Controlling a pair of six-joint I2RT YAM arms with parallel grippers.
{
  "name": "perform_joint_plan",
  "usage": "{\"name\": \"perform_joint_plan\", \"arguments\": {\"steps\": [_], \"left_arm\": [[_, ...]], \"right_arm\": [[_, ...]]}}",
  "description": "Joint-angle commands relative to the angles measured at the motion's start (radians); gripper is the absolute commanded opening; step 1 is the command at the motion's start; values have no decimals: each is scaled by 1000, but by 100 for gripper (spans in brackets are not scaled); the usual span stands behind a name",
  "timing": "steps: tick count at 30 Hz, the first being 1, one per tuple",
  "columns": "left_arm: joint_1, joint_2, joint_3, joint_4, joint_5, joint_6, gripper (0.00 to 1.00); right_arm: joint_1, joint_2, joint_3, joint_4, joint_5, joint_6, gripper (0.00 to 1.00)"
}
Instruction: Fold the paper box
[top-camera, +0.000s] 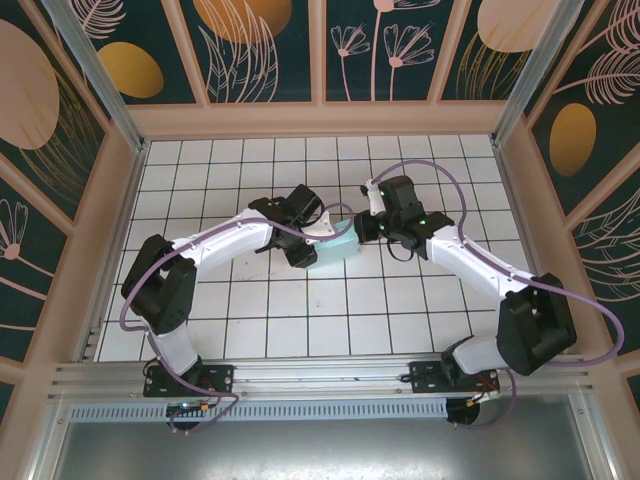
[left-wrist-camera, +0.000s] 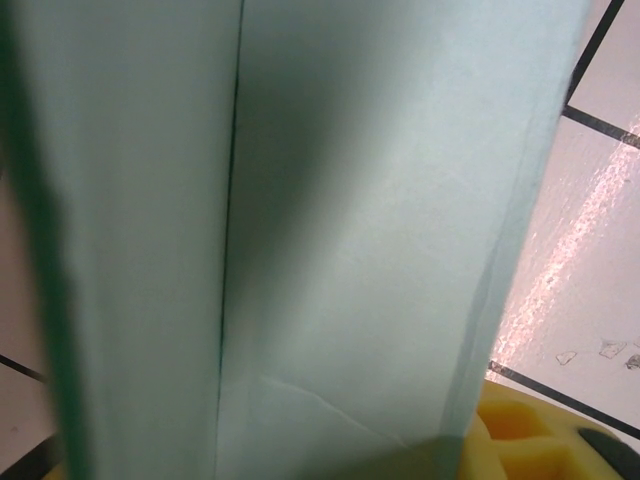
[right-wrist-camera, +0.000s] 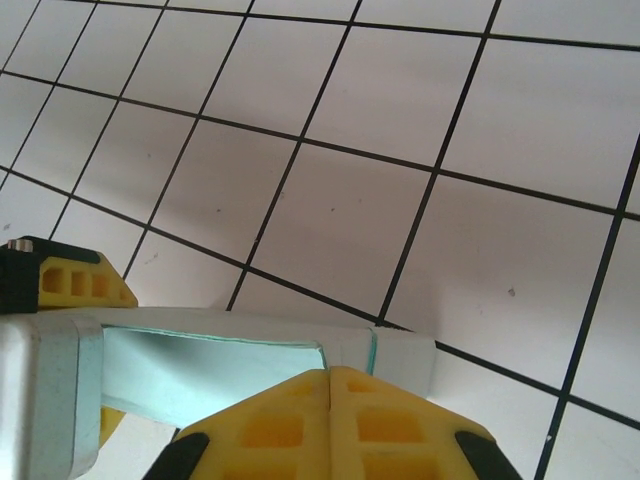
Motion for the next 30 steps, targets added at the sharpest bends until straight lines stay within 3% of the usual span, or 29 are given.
{"name": "perform_joint_plan", "arguments": {"steps": [1,11,16,20,25,30], "left_arm": [[16,60,-21,-21,-59,12,32],[16,60,-18,-24,-63,3,33],[16,52,-18,-15,-51,-8,56],[16,41,-16,-10,-54,-20,61],[16,-3,-14,28,-55,-38,76],[15,-36,-27,55,-42,-50,74]], "right_arm": [[27,19,34,-42,33,-9,0],[36,-3,9,-32,54,15,0],[40,-11,-7,-9,79,30,0],[47,-18,-18,1,110,35,0],[56,-27,-28,6,140,38,0],[61,-43,-40,26,144,73,0]]}}
